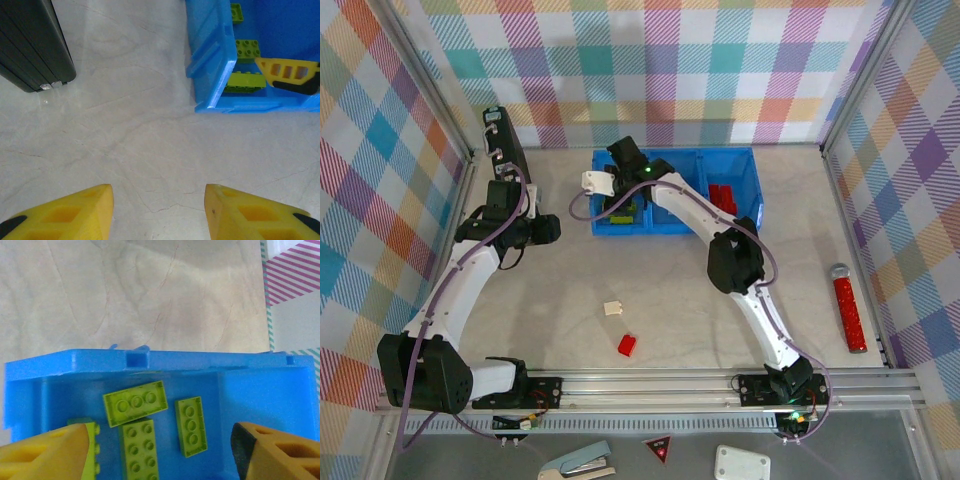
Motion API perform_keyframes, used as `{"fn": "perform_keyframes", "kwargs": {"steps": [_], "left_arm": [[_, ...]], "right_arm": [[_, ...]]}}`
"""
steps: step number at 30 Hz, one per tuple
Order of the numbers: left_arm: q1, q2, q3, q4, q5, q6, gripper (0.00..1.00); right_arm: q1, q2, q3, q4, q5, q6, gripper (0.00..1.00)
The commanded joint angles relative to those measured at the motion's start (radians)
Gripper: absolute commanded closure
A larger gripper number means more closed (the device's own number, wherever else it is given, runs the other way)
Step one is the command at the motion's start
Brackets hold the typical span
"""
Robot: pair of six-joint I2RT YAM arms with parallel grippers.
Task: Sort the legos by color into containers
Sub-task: Place the lego in the container, then pick up the lego from the middle-left of the table.
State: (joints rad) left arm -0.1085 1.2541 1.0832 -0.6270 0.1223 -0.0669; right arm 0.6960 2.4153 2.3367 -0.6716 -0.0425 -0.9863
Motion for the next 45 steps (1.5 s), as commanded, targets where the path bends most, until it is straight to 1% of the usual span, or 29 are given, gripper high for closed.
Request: {"fn": "perform_keyframes", "kwargs": {"steps": [1, 8, 15, 19, 23, 28, 30, 39, 42, 45], "left_arm": [[0.010, -0.018, -0.011, -0.005, 0.007, -0.011, 0.49], [0.010, -0.013, -0.012, -0.007, 0.016, -0.009, 0.49], [0.009, 0.018, -0.009, -0.014, 0.032, -0.017, 0.49], [0.002, 0.040, -0.006, -0.035, 0.046, -0.034, 0.49], [-0.027, 0.066, 0.017, -0.084, 0.057, -0.048, 0.48], [-0.105, 0.095, 0.050, -0.157, 0.052, -0.083, 0.44], [-0.148, 0.099, 0.047, -0.172, 0.020, -0.107, 0.44], [-0.382, 0.125, 0.013, -0.192, -0.134, -0.293, 0.40], [-0.462, 0.143, 0.005, -0.182, -0.197, -0.359, 0.38], [-0.518, 0.170, -0.005, -0.173, -0.227, -0.421, 0.37]], "right_arm": [[0.016, -0.089, -0.051, -0.054, -0.051, 0.070, 0.25], [0.044, -0.222, -0.228, -0.065, -0.056, 0.209, 0.27], [0.072, -0.422, -0.542, 0.045, -0.069, 0.444, 0.29], [0.086, -0.543, -0.728, 0.107, -0.040, 0.587, 0.29], [0.106, -0.651, -0.890, 0.174, -0.025, 0.755, 0.30], [0.143, -0.773, -1.073, 0.275, 0.002, 0.961, 0.31], [0.152, -0.813, -1.120, 0.276, 0.035, 1.003, 0.31], [0.155, -1.052, -1.333, 0.260, 0.199, 1.094, 0.30], [0.156, -1.126, -1.387, 0.238, 0.219, 1.123, 0.30], [0.155, -1.196, -1.437, 0.213, 0.220, 1.142, 0.30]]}}
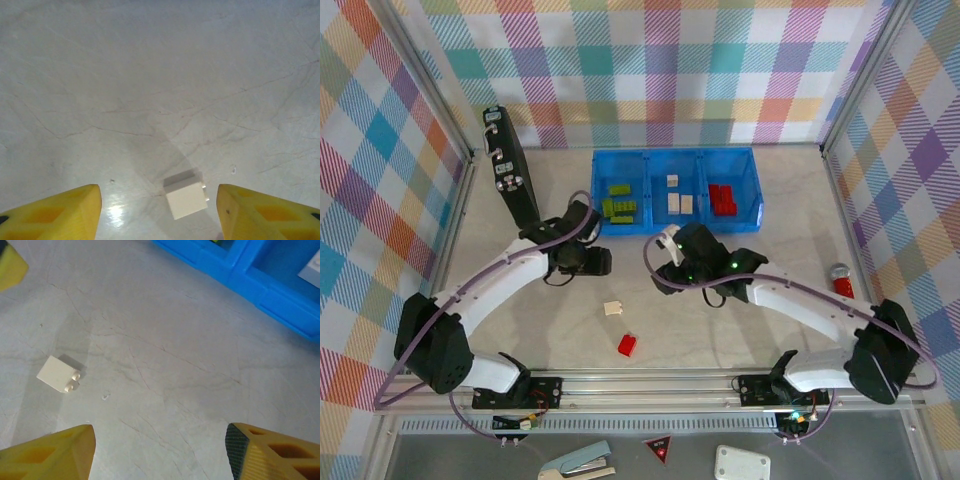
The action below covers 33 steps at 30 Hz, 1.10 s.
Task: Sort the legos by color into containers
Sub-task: Pick up the lego from the middle-left of the table.
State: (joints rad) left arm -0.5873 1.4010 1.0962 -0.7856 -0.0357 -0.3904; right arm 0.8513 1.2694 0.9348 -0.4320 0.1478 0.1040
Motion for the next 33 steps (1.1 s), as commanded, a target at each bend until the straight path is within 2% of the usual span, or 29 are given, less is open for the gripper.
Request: {"fn": "perform_keyframes", "kwargs": {"steps": [1, 6, 18, 28, 33], "left_arm": [[-0.054, 0.032, -0.023, -0.008, -0.066, -0.118, 0.36], [-0.128, 0.074, -0.052, 0.006, -0.097, -0.205, 0.35], [-0.263, 0.202, -0.085, 0.060, -0.128, -0.383, 0.31], [-0.320, 0.281, -0.129, 0.098, -0.127, -0.464, 0.31], [-0.332, 0.287, -0.153, 0.120, -0.126, -0.482, 0.37]], "right_arm": [[0.000, -0.075, -0.053, -0.032, 0.035, 0.057, 0.30], [0.000, -0.169, -0.114, -0.061, 0.060, 0.050, 0.29], [0.000, -0.260, -0.176, -0.093, 0.032, 0.025, 0.28], [0.000, -0.316, -0.218, -0.094, 0.022, 0.035, 0.28], [0.000, -0.315, -0.233, -0.082, 0.007, 0.045, 0.28]]}}
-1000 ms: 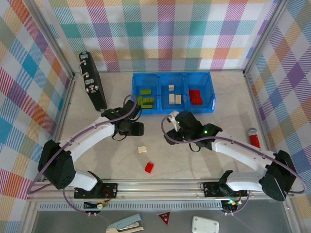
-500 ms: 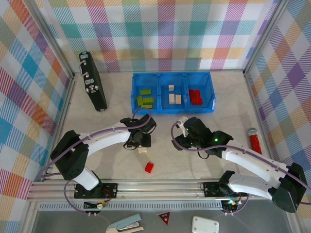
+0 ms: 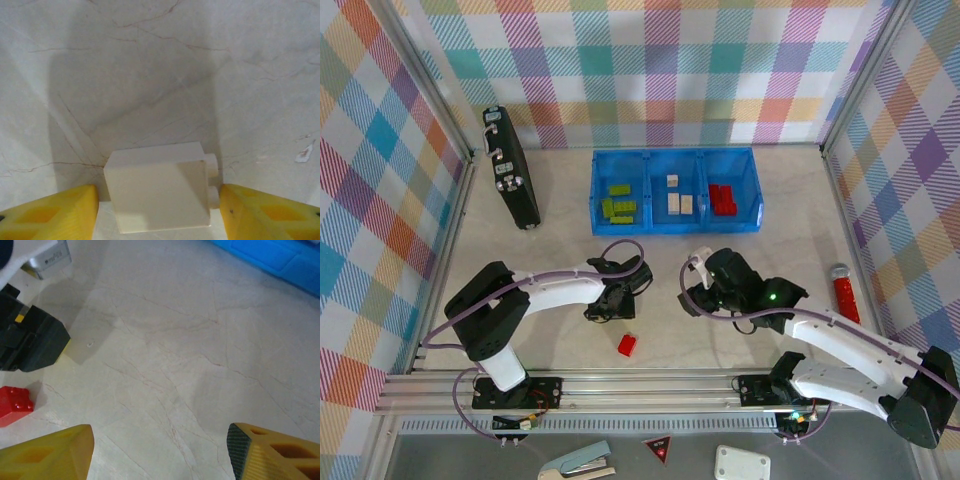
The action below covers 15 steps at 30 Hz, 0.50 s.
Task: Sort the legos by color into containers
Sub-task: Pick up the lego from the middle-left of the table.
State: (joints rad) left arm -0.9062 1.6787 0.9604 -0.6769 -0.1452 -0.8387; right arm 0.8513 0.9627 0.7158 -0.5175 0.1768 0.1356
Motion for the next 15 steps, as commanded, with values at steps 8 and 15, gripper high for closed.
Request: {"fn": "perform_keyframes", "kwargs": {"steps": [8, 15], "left_arm": [[-0.019, 0.024, -0.018, 0.012, -0.019, -0.021, 0.43], [-0.021, 0.013, -0.016, 0.003, -0.041, -0.010, 0.44]], "right_arm": [[0.000, 0.012, -0.020, 0.024, -0.037, 0.023, 0.28], [0.000, 0.017, -0.028, 0.035, -0.040, 0.037, 0.29]]}}
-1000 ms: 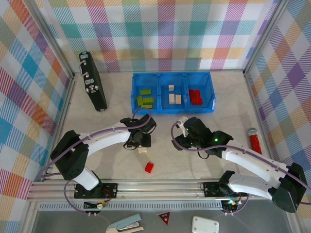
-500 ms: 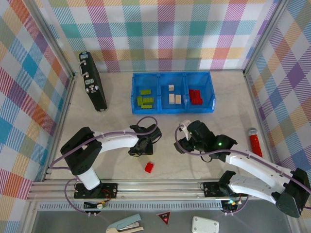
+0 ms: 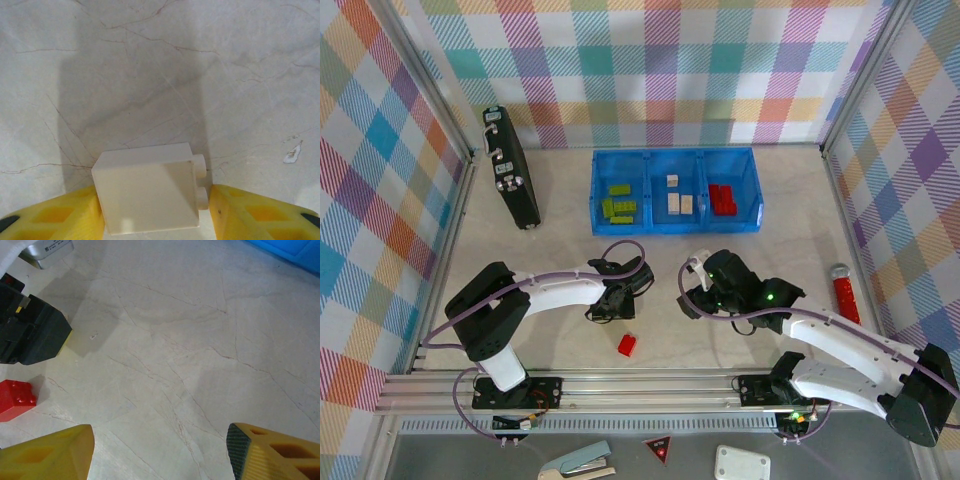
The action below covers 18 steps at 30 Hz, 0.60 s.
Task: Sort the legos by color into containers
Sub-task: Pick up the lego from the middle-left of the table.
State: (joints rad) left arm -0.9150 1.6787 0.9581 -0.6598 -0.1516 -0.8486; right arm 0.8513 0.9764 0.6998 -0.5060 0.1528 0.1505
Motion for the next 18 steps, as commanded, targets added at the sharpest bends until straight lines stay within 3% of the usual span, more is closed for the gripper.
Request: {"fn": "perform_keyframes", "kwargs": {"steps": [1, 18], "left_arm": [[-0.013, 0.011, -0.013, -0.014, -0.039, 0.003, 0.45], [-0.036, 0.019, 0.050, -0.035, -0.092, 0.044, 0.50]], "right_arm": [[0.000, 0.002, -0.014, 0.022, -0.016, 0.024, 0.29], [0.000, -0.018, -0.031, -0.012, 0.005, 0.052, 0.29]]}}
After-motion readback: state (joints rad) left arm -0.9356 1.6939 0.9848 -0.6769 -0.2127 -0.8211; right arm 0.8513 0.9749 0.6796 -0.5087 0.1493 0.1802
